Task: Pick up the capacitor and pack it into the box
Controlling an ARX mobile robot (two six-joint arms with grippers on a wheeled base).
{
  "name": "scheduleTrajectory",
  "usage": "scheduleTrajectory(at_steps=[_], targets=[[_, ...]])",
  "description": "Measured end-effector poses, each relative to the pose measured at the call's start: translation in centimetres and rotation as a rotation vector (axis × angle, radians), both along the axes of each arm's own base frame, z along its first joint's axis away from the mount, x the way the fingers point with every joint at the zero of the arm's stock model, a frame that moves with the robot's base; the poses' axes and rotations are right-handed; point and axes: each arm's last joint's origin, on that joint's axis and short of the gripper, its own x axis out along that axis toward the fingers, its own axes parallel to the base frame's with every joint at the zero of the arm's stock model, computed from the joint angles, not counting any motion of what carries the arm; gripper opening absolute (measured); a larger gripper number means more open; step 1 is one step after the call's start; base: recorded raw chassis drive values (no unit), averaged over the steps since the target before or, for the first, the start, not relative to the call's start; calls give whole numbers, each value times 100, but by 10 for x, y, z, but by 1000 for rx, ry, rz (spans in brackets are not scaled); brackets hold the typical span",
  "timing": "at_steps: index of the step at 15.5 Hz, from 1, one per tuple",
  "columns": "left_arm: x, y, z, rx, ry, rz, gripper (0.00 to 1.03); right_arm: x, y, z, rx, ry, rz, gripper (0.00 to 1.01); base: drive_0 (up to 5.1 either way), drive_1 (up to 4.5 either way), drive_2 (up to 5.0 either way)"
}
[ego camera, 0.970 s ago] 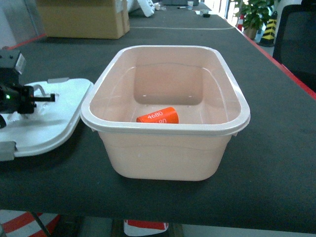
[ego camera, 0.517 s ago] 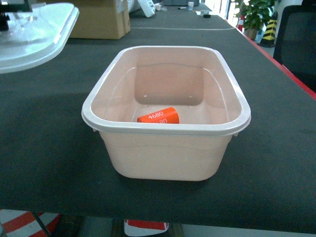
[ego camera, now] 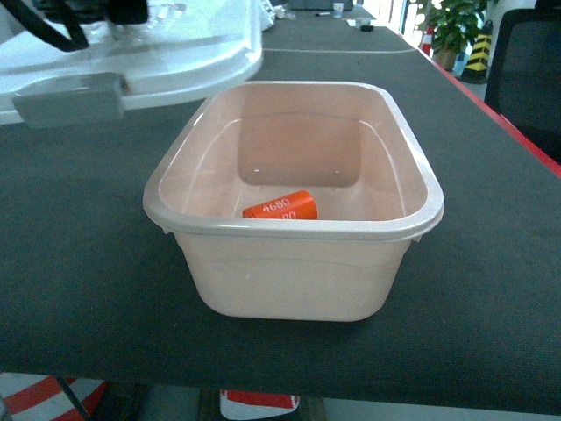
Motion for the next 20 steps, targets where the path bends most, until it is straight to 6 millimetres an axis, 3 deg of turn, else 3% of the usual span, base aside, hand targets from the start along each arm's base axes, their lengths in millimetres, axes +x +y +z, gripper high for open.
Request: scheduleTrajectory(at_steps=[5, 7, 10, 14, 20], targets=[[-34, -88, 5, 45, -18, -87, 2, 0, 0, 0, 0, 0, 0, 98, 0, 0, 0], [-39, -111, 3, 65, -38, -119, 2, 0, 0, 0, 0, 0, 0, 98, 0, 0, 0], [-41, -135, -20, 121, 7, -120, 2, 0, 0, 0, 0, 0, 0, 98, 0, 0, 0], [-46, -146, -28, 166, 19, -121, 2, 0, 0, 0, 0, 0, 0, 98, 0, 0, 0], [-46, -142, -43, 189, 58, -110, 2, 0, 0, 0, 0, 0, 0, 98, 0, 0, 0]])
